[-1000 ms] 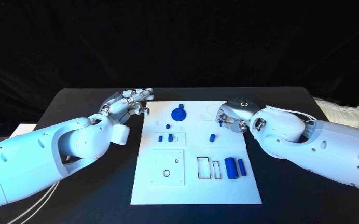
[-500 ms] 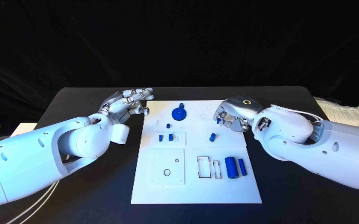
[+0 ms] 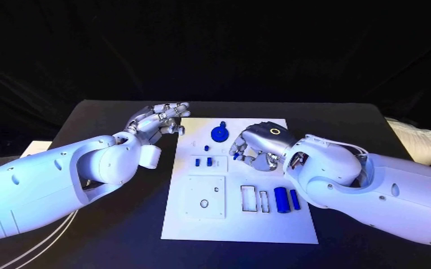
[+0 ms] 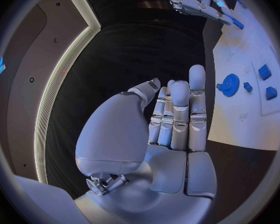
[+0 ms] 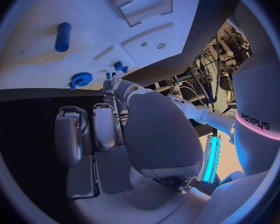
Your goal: Assemble the parts on the task board
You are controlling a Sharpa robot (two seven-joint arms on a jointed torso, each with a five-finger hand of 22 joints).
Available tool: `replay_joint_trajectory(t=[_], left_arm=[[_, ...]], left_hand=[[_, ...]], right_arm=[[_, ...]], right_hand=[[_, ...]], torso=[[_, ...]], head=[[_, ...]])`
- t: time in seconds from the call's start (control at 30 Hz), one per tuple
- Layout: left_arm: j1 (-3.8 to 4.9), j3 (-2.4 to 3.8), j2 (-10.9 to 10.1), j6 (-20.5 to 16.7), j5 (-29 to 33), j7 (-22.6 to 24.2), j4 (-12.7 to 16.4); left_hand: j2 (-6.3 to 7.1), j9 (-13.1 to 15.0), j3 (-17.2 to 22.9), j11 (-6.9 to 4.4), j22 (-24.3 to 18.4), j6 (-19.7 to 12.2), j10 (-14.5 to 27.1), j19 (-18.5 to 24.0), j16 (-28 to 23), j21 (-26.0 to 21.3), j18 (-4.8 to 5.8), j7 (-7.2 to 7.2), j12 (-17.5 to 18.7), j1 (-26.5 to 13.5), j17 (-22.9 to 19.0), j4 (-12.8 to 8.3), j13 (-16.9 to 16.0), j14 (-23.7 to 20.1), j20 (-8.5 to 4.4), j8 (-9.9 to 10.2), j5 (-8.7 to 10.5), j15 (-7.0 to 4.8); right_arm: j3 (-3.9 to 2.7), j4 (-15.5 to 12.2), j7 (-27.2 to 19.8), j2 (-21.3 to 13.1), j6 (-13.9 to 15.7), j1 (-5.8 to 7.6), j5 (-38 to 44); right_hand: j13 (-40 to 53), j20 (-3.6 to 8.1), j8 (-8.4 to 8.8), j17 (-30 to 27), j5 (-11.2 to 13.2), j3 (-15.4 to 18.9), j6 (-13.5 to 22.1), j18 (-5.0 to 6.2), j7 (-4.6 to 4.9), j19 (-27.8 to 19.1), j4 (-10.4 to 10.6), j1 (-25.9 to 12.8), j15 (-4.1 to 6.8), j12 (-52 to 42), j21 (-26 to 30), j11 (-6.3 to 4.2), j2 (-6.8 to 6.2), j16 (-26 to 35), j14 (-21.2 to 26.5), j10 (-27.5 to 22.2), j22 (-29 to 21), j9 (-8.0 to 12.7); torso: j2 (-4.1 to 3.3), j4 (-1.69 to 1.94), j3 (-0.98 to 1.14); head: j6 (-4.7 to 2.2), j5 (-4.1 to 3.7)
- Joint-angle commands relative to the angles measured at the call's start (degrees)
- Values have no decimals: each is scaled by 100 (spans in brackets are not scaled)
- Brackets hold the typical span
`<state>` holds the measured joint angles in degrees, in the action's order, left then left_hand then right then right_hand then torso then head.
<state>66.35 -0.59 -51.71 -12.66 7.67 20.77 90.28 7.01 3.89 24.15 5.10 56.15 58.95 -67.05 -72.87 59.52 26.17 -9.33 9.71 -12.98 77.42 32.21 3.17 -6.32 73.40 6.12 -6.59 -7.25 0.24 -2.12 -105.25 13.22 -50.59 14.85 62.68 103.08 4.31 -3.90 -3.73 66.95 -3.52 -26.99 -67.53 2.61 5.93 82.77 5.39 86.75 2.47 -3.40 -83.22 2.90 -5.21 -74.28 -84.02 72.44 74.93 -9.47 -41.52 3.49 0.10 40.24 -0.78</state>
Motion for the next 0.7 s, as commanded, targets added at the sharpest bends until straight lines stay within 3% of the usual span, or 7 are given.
replay_joint_trajectory(t=[0.03,0.17,0.3,0.7], left_arm=[[0,3,12,47,25,15,23],[0,3,17,50,25,12,31],[0,3,16,59,25,5,46],[0,3,14,66,25,-9,50]], left_hand=[[-27,-5,-31,6,-4,-29,44,-13,10,-19,-106,10,-21,16,-9,7,-9,-38,-13,7,-37,7],[-27,-5,-31,6,-4,-29,44,-13,10,-19,-106,10,-21,16,-9,7,-9,-38,-13,7,-37,7],[-27,-5,-31,6,-4,-29,44,-13,10,-19,-106,10,-21,16,-9,7,-9,-38,-13,7,-37,7],[-41,-3,-36,8,-14,-41,67,-20,16,-31,-106,13,-43,51,-13,-19,-12,-43,-11,4,-51,9]], right_arm=[[8,-43,-138,146,-41,-99,25],[26,7,-187,330,-132,-226,38],[45,92,-218,448,-231,-314,41],[77,237,-283,605,-467,-429,30]], right_hand=[[6,-11,-10,-9,-10,-33,0,-3,51,0,-6,-53,-33,-32,-24,-16,-8,-12,-233,59,581,-11],[4,-15,-9,-11,-11,-39,1,-2,55,-4,-17,-57,-37,-32,-20,-13,-13,-11,-232,59,576,-11],[3,-18,-9,-16,-11,-42,0,0,58,-8,-25,-63,-42,-32,-16,-11,-17,-8,-230,60,571,-12],[-3,-39,-12,-24,-60,-41,-5,3,68,-16,-59,-121,-61,-33,-9,0,-41,-4,-225,62,563,-17]], torso=[[-2,-12,-1],[0,3,-4],[-2,-5,-5],[-2,-5,5]], head=[[29,69],[60,96],[80,129],[121,175]])
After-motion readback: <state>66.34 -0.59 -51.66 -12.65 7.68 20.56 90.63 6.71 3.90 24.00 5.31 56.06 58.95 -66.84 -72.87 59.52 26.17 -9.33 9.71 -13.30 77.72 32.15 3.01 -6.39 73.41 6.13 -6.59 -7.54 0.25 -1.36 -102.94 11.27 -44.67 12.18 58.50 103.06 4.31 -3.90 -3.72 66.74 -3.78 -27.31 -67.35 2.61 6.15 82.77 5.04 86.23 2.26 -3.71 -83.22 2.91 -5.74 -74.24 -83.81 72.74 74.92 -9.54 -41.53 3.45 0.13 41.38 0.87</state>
